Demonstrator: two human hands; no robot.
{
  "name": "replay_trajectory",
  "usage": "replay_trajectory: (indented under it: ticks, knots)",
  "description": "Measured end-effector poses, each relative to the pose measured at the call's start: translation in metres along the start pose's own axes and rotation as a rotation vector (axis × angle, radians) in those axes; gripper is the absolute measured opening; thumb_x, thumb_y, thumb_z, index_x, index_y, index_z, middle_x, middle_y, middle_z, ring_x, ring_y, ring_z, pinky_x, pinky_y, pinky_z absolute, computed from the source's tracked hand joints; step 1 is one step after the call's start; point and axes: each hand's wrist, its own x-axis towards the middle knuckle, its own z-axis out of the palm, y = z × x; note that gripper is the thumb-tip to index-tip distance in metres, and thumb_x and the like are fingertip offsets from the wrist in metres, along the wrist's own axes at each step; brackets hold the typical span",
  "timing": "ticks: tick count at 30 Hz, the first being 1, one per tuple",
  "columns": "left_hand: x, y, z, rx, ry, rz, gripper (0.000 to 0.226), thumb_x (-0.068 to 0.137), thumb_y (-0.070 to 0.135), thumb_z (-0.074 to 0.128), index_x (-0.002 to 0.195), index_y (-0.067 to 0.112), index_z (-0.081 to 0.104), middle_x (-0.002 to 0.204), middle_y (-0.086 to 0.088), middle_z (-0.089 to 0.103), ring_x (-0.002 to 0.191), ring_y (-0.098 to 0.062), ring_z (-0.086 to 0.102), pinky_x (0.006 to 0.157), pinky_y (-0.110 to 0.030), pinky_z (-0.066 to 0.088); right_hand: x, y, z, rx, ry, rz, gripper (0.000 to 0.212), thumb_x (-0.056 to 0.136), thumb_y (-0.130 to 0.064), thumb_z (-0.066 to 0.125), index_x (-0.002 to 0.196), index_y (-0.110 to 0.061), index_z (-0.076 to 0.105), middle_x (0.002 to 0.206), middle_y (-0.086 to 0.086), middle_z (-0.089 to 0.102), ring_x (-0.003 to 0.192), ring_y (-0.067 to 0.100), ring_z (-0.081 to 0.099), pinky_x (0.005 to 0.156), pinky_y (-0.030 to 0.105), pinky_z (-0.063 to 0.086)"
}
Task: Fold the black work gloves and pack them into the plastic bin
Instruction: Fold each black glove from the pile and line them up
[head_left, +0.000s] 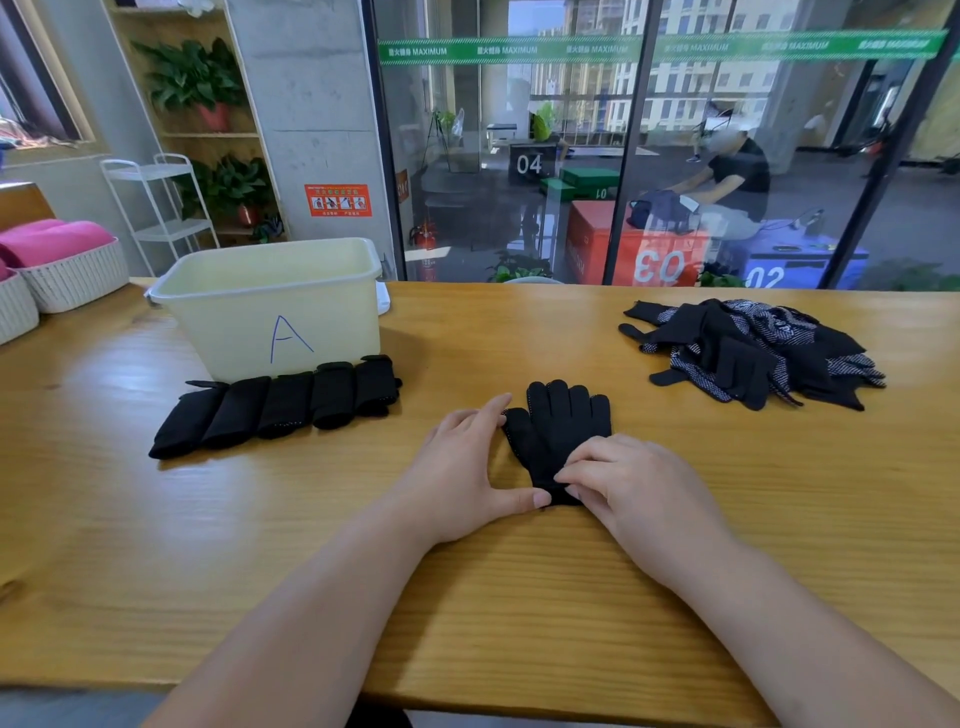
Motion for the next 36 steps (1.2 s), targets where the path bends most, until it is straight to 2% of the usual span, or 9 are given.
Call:
replay_trajectory:
  ticks: [8, 14, 21, 23, 25, 28, 31, 34, 36]
  knots:
    - [0.002, -0.003, 0.003, 0.054, 0.003, 0.017, 0.12, 0.075, 0.086, 0.072, 0.168, 0.038, 0.013, 0.161, 0.015, 0.043, 0.155, -0.009, 0.021, 0.128, -0.041, 0.028, -0.001, -0.007, -0.008, -0.001, -0.058, 0.056, 0.019, 0.101, -0.041, 0.063, 0.11, -0.038, 0.079, 0.109, -0.026, 0.066, 0.099, 0.001, 0.059, 0.079, 0.028, 0.053]
    - [0.003, -0.01, 0.006, 0.134, 0.018, 0.124, 0.088, 0.08, 0.091, 0.06, 0.154, 0.045, 0.049, 0.162, 0.021, 0.038, 0.153, -0.008, 0.021, 0.126, -0.048, 0.029, 0.002, -0.01, -0.014, 0.092, -0.055, 0.176, 0.024, 0.105, -0.045, 0.053, 0.111, -0.038, 0.076, 0.114, -0.028, 0.062, 0.11, 0.0, 0.055, 0.084, 0.022, 0.047]
    - [0.004, -0.005, 0.002, 0.307, -0.018, 0.049, 0.112, 0.076, 0.1, 0.048, 0.162, 0.028, 0.043, 0.168, 0.014, 0.036, 0.158, -0.013, 0.02, 0.13, -0.043, 0.02, 0.003, -0.01, -0.015, 0.063, -0.126, 0.273, 0.028, 0.106, -0.053, 0.048, 0.103, -0.04, 0.073, 0.107, -0.028, 0.062, 0.104, 0.0, 0.056, 0.075, 0.018, 0.043]
    - [0.004, -0.005, 0.002, 0.317, -0.029, 0.035, 0.117, 0.075, 0.102, 0.046, 0.163, 0.026, 0.041, 0.168, 0.013, 0.035, 0.158, -0.014, 0.02, 0.13, -0.044, 0.02, 0.011, -0.012, -0.019, 0.099, -0.104, 0.299, 0.029, 0.107, -0.051, 0.046, 0.112, -0.039, 0.072, 0.114, -0.028, 0.062, 0.112, 0.001, 0.057, 0.083, 0.023, 0.05]
    - [0.005, -0.005, 0.002, 0.315, -0.031, 0.03, 0.119, 0.073, 0.103, 0.045, 0.163, 0.025, 0.04, 0.167, 0.013, 0.035, 0.157, -0.014, 0.021, 0.13, -0.045, 0.022, 0.025, -0.012, -0.022, 0.12, -0.147, 0.326, 0.036, 0.109, -0.048, 0.045, 0.137, -0.036, 0.065, 0.142, -0.026, 0.055, 0.134, 0.003, 0.05, 0.103, 0.028, 0.048]
    - [0.006, -0.007, 0.004, 0.294, -0.023, 0.027, 0.12, 0.071, 0.104, 0.045, 0.162, 0.025, 0.042, 0.165, 0.012, 0.037, 0.155, -0.014, 0.022, 0.128, -0.046, 0.026, 0.053, -0.012, -0.018, 0.147, -0.446, 0.349, 0.064, 0.109, -0.054, 0.046, 0.167, -0.031, 0.029, 0.175, -0.012, 0.017, 0.162, 0.011, 0.011, 0.129, 0.038, 0.024]
    - [0.005, -0.007, 0.005, 0.289, -0.016, 0.019, 0.121, 0.07, 0.104, 0.046, 0.162, 0.025, 0.042, 0.165, 0.011, 0.037, 0.155, -0.015, 0.022, 0.128, -0.046, 0.027, 0.071, -0.011, -0.007, 0.074, -0.656, 0.361, 0.074, 0.108, -0.062, 0.038, 0.17, -0.026, 0.016, 0.178, -0.002, 0.006, 0.164, 0.019, 0.002, 0.132, 0.045, 0.016]
    - [0.006, -0.006, 0.003, 0.27, -0.023, 0.013, 0.122, 0.069, 0.103, 0.049, 0.162, 0.025, 0.041, 0.165, 0.01, 0.037, 0.155, -0.016, 0.022, 0.128, -0.047, 0.027, 0.091, -0.01, -0.002, 0.063, -0.504, 0.421, 0.066, 0.111, -0.057, 0.031, 0.168, -0.024, 0.025, 0.176, 0.0, 0.017, 0.163, 0.023, 0.012, 0.13, 0.047, 0.02]
    - [0.006, -0.006, 0.003, 0.253, -0.032, 0.007, 0.124, 0.068, 0.104, 0.051, 0.162, 0.025, 0.04, 0.165, 0.009, 0.037, 0.155, -0.016, 0.022, 0.128, -0.048, 0.028, 0.1, -0.011, 0.01, -0.008, -0.476, 0.448, 0.068, 0.111, -0.06, 0.025, 0.168, -0.024, 0.022, 0.177, 0.002, 0.012, 0.164, 0.026, 0.007, 0.131, 0.049, 0.016]
